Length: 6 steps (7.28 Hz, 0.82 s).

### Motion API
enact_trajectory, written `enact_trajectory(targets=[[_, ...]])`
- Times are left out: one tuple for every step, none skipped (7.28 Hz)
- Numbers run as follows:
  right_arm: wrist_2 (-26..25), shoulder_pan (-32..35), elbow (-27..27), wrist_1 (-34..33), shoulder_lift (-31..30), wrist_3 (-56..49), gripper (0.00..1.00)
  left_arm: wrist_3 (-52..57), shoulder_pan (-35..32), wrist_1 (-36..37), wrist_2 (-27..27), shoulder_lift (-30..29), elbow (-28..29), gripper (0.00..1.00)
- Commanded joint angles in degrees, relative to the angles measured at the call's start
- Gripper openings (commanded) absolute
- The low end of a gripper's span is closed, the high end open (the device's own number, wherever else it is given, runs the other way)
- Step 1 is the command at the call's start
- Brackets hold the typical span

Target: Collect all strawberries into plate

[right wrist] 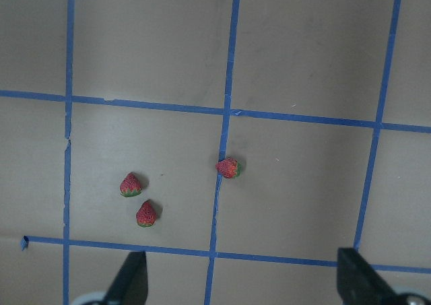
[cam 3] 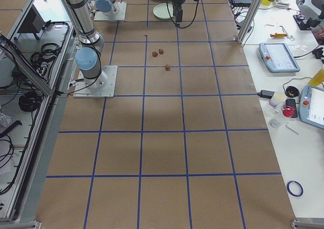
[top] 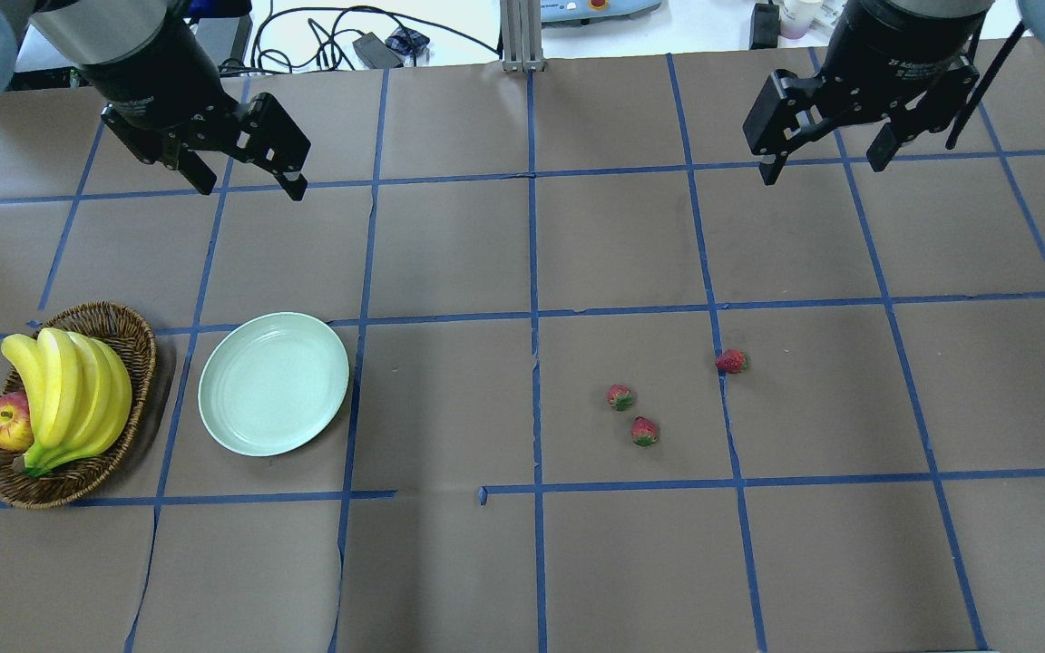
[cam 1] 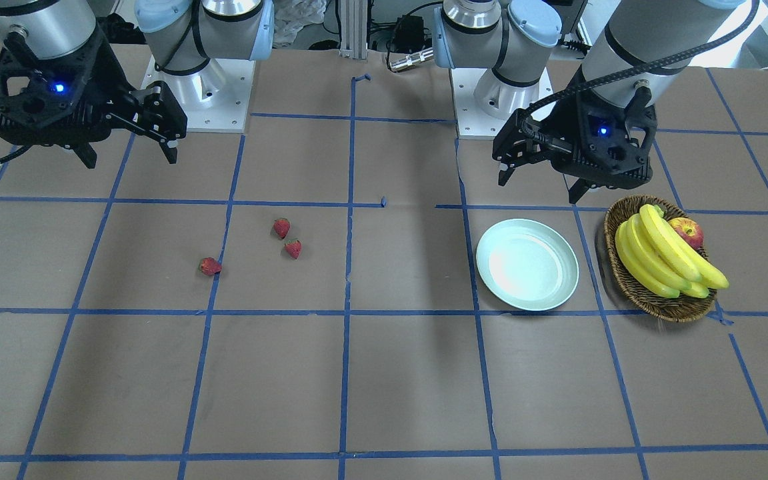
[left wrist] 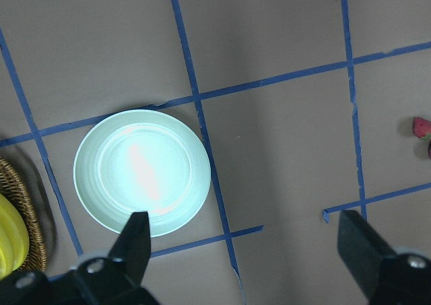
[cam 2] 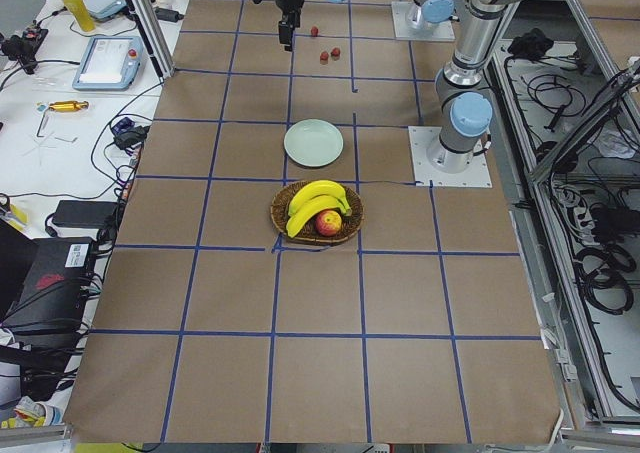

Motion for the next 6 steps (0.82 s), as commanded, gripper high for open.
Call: enact_trajectory(targets=[[0.01, 0.00, 0.26, -0.01, -0.09, 0.37, 1.00, -0.33, 0.00, 0.44, 1.58, 0.66, -0.35, 1.00], [0.01, 0.00, 0.26, -0.01, 0.00, 0.46, 1.00, -0.51, 0.00, 0.44, 6.12, 1.54, -1.49, 1.00], [0.01, 0.00, 0.26, -0.01, 0.00, 0.46, 1.00, -0.60, 0.00, 0.62, 6.51, 1.81, -2.19, 1.00], [0.10, 0.00, 0.26, -0.01, 0.00, 0.46, 1.00, -0.60, 0.00, 0.71, 6.26, 1.73, -2.20, 1.00], [0.10, 0.00, 0.26, -0.01, 0.00, 0.46, 1.00, -0.60, 0.00, 0.79, 5.99, 1.55, -2.11, 1.00], [0.10, 0.00, 0.26, -0.01, 0.00, 0.46, 1.00, -0.60, 0.00, 0.80, 5.99, 1.46, -2.03, 1.00]])
